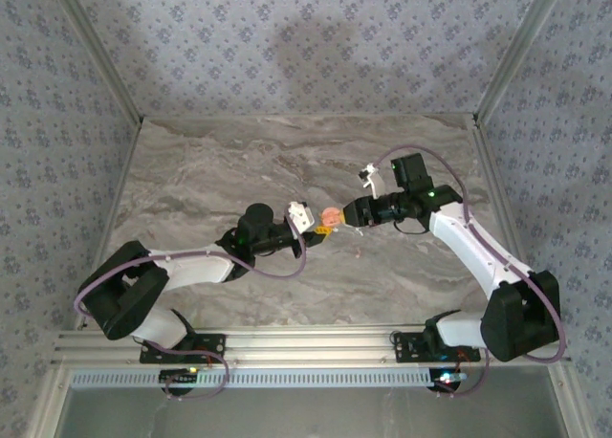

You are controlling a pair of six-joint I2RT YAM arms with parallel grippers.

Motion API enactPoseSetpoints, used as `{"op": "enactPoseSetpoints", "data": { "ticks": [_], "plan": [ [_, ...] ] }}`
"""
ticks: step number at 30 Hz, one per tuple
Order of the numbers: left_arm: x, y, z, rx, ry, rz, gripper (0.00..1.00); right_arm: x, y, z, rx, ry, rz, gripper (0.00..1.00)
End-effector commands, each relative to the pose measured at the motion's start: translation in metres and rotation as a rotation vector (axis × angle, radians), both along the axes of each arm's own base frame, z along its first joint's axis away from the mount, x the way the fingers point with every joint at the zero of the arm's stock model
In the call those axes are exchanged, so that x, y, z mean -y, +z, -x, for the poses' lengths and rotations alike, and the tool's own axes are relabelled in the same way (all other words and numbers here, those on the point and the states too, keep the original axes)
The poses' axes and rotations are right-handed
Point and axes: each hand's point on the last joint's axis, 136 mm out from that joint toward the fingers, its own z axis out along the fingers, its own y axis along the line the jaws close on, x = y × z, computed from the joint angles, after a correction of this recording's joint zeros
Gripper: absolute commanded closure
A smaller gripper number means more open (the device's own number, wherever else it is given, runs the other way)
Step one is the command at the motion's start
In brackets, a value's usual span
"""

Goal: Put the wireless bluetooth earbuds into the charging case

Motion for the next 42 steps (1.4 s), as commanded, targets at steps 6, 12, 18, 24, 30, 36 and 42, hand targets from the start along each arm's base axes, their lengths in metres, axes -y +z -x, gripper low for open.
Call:
{"op": "enactPoseSetpoints", "data": {
  "ticks": [6, 12, 18, 24, 30, 36, 42],
  "plan": [
    [-0.004, 0.007, -0.009, 0.024, 0.063, 0.009, 0.91, 0.035, -0.026, -0.002, -0.110, -0.151, 0.224, 0.57],
    [-0.006, 0.001, -0.008, 0.007, 0.065, -0.001, 0.92, 0.066, -0.076, 0.010, -0.265, -0.184, 0.462, 0.57],
    [-0.009, -0.002, -0.007, 0.001, 0.077, -0.009, 0.92, 0.055, -0.105, 0.006, -0.307, -0.065, 0.473, 0.54],
    [-0.015, 0.000, -0.007, 0.010, 0.100, -0.007, 0.92, 0.043, -0.134, -0.006, -0.365, -0.022, 0.463, 0.51],
    [-0.018, 0.001, -0.007, 0.020, 0.105, -0.012, 0.92, 0.048, -0.159, -0.004, -0.411, -0.010, 0.503, 0.50],
    [-0.018, 0.000, -0.007, 0.018, 0.108, -0.015, 0.92, 0.052, -0.174, 0.010, -0.481, 0.013, 0.542, 0.51],
    [-0.017, -0.001, -0.007, 0.016, 0.106, -0.015, 0.92, 0.053, -0.168, 0.032, -0.533, 0.041, 0.570, 0.56]
  ]
}}
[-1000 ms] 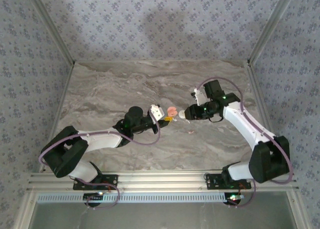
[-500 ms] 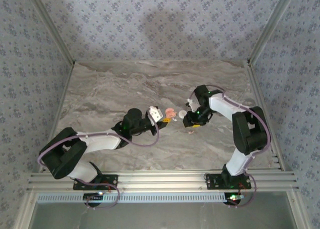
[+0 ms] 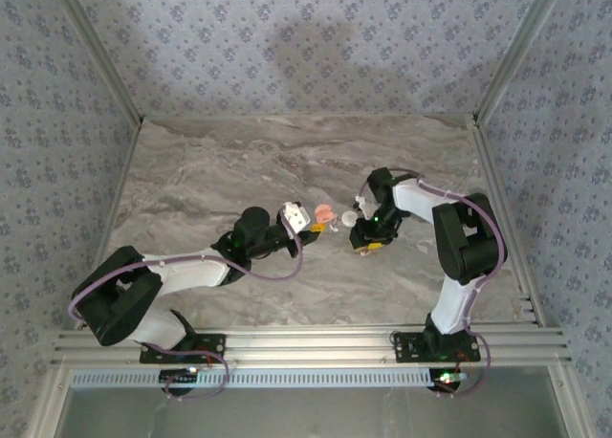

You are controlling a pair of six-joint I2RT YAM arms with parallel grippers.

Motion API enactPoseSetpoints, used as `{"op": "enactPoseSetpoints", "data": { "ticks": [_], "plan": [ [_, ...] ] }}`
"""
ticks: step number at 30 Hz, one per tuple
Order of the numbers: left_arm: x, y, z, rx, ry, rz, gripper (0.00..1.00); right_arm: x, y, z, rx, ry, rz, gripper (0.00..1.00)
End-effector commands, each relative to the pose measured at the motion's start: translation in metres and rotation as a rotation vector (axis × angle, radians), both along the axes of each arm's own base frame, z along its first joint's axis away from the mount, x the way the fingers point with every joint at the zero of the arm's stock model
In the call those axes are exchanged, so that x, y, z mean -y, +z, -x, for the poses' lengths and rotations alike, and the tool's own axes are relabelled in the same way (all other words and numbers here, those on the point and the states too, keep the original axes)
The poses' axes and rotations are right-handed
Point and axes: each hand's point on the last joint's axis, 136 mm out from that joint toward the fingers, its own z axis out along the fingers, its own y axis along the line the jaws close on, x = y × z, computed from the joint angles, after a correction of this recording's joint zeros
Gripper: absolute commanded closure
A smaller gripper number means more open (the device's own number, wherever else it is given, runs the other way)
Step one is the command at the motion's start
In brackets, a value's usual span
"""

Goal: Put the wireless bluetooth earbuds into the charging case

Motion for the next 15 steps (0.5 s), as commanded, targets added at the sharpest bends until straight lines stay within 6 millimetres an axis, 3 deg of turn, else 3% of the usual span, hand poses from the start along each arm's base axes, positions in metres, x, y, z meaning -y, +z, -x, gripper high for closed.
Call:
{"op": "enactPoseSetpoints", "data": {
  "ticks": [1, 10, 15],
  "plan": [
    [-0.001, 0.004, 0.003, 0.008, -0.004, 0.008, 0.92, 0.000, 0.004, 0.031, -0.103, 0.030, 0.023, 0.57],
    [0.000, 0.004, 0.003, 0.004, -0.010, 0.012, 0.92, -0.012, 0.013, 0.046, -0.154, 0.043, 0.018, 0.61],
    [-0.001, 0.005, 0.004, 0.005, -0.008, 0.011, 0.92, 0.002, 0.026, 0.031, -0.079, 0.021, 0.135, 0.61]
  ]
}}
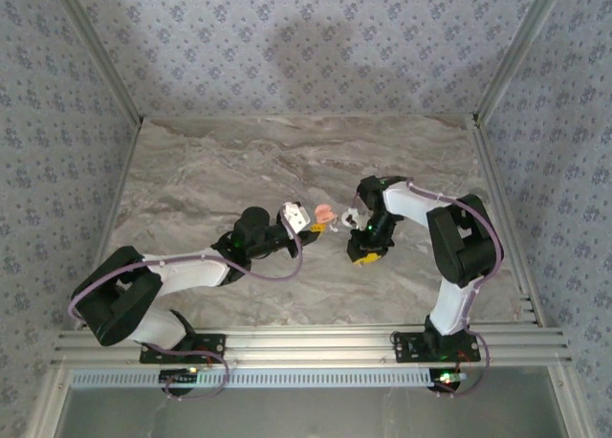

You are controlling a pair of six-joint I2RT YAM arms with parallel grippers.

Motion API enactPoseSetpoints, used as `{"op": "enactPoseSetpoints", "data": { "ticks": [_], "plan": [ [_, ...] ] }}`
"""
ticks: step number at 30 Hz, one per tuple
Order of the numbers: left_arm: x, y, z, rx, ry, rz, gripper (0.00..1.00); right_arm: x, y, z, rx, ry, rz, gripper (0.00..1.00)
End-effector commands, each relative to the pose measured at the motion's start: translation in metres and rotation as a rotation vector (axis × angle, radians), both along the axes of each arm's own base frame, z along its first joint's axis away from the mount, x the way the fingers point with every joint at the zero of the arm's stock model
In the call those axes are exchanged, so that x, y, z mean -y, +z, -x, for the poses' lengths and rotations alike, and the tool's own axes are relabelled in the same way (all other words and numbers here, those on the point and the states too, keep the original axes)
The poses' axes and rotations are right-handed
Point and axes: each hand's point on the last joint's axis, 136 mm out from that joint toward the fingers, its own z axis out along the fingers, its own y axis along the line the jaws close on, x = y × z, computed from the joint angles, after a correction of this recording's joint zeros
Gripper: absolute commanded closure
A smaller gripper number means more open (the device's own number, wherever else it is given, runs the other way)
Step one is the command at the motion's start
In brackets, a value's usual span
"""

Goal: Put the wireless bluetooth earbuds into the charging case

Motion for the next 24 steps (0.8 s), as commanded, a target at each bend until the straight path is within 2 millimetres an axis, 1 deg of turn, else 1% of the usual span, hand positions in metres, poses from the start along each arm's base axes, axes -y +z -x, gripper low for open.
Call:
{"op": "enactPoseSetpoints", "data": {
  "ticks": [1, 2, 3, 4, 7, 16, 24],
  "plan": [
    [-0.001, 0.005, 0.004, 0.005, -0.007, 0.011, 0.92, 0.011, 0.022, -0.012, 0.063, -0.028, 0.091, 0.61],
    [-0.001, 0.005, 0.004, 0.004, -0.007, 0.010, 0.92, 0.014, 0.022, -0.012, 0.063, -0.033, 0.106, 0.61],
    [-0.002, 0.005, 0.004, 0.007, -0.006, 0.010, 0.92, 0.011, 0.028, -0.020, 0.089, -0.037, 0.101, 0.61],
    [-0.001, 0.005, 0.004, 0.007, -0.005, 0.011, 0.92, 0.010, 0.030, -0.023, 0.096, -0.042, 0.105, 0.61],
    [-0.002, 0.006, 0.004, 0.009, -0.005, 0.011, 0.92, 0.010, 0.028, -0.024, 0.094, -0.043, 0.125, 0.61],
    [-0.002, 0.006, 0.004, 0.013, -0.002, 0.009, 0.92, 0.000, 0.011, -0.024, 0.068, 0.002, 0.164, 0.65],
    [-0.004, 0.006, 0.004, 0.013, -0.001, 0.005, 0.92, 0.006, -0.005, -0.022, 0.043, 0.026, 0.228, 0.69]
  ]
}}
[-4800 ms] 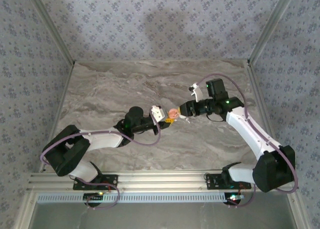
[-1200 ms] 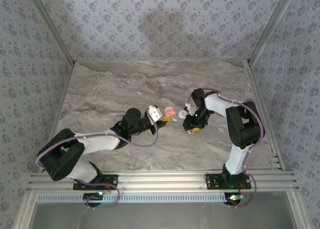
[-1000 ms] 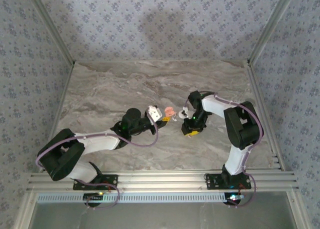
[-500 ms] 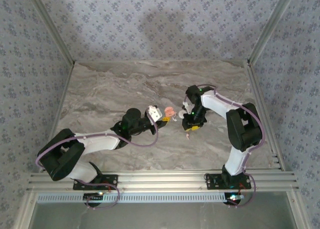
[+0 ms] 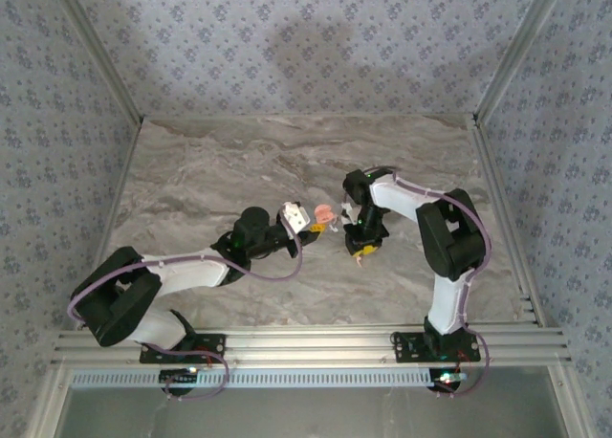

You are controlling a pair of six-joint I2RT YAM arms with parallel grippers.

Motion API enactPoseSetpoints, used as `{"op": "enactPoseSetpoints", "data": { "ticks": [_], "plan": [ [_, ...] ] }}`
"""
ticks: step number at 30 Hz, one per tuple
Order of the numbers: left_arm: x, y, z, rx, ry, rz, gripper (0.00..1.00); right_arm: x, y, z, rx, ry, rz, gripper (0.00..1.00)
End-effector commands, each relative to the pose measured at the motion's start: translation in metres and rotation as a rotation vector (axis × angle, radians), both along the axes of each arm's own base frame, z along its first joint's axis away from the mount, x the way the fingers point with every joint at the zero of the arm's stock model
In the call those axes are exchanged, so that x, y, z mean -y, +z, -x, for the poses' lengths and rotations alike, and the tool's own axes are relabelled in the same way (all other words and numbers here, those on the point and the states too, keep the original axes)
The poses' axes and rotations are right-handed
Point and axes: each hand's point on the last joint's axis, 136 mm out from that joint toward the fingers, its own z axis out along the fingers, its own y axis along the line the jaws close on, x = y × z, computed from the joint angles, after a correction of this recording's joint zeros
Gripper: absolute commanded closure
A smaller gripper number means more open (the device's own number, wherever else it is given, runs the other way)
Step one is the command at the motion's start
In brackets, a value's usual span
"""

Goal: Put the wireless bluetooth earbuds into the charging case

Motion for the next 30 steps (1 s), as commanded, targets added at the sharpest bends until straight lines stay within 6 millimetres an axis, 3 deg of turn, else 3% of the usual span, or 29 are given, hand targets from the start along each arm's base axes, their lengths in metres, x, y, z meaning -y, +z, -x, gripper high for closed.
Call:
{"op": "enactPoseSetpoints", "data": {
  "ticks": [1, 6, 17, 30],
  "plan": [
    [-0.002, 0.005, 0.004, 0.014, -0.002, 0.007, 0.92, 0.007, -0.004, 0.002, -0.016, -0.001, 0.061, 0.69],
    [-0.002, 0.005, 0.003, 0.014, -0.003, 0.007, 0.92, 0.006, -0.009, 0.003, -0.027, -0.003, 0.061, 0.75],
    [-0.001, 0.006, 0.004, 0.015, -0.007, 0.007, 0.92, 0.007, -0.007, 0.008, -0.046, -0.014, 0.074, 0.70],
    [-0.001, 0.005, 0.003, 0.014, -0.008, 0.006, 0.92, 0.008, -0.005, 0.012, -0.048, -0.045, 0.086, 0.75]
  ]
}}
